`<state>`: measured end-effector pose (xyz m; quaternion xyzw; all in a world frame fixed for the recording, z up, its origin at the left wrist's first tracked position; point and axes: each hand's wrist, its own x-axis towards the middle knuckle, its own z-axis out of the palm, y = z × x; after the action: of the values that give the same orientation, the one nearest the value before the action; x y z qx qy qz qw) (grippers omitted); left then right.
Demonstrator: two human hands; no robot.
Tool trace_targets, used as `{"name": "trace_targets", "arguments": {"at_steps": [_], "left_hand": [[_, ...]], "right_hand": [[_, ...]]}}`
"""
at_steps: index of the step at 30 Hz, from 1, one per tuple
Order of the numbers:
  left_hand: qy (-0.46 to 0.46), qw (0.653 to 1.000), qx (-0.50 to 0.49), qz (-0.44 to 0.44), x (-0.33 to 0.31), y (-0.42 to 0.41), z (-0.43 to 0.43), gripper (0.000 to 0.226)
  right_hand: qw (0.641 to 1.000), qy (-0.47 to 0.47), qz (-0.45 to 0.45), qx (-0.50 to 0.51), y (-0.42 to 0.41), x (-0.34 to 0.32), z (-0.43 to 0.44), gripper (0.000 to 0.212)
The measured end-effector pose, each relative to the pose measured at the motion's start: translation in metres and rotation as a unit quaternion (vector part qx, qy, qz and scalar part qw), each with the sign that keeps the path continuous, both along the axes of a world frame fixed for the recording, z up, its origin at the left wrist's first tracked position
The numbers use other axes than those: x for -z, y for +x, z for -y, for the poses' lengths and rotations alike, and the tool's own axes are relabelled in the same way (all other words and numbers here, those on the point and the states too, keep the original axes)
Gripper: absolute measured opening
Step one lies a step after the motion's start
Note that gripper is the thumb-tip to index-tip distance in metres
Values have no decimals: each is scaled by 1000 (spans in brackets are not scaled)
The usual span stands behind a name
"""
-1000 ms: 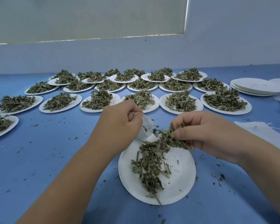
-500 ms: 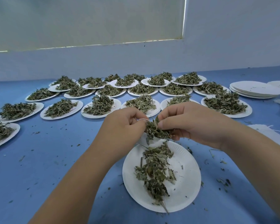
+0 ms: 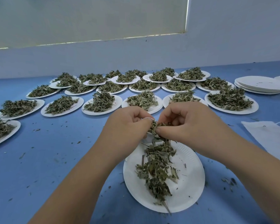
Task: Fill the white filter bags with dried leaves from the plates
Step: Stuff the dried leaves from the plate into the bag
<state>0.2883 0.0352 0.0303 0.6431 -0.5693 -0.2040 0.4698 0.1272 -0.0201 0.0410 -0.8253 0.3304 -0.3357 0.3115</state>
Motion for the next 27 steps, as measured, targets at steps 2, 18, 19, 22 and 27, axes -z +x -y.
{"name": "trace_targets", "arguments": {"at_steps": [2, 18, 19, 22, 27], "left_hand": [[-2, 1000, 1, -14, 0, 0, 0, 16], [15, 999, 2, -44, 0, -6, 0, 12], [15, 999, 1, -46, 1, -7, 0, 12], [17, 999, -4, -48, 0, -7, -1, 13], [14, 998, -6, -67, -2, -6, -2, 16]], "right_hand": [[1000, -26, 0, 6, 0, 1, -3, 9], [1000, 24, 18, 1, -7, 4, 0, 10], [1000, 24, 13, -6, -7, 3, -1, 8], [1000, 10, 6, -28, -10, 1, -5, 17], [999, 16, 4, -33, -10, -1, -14, 40]]}}
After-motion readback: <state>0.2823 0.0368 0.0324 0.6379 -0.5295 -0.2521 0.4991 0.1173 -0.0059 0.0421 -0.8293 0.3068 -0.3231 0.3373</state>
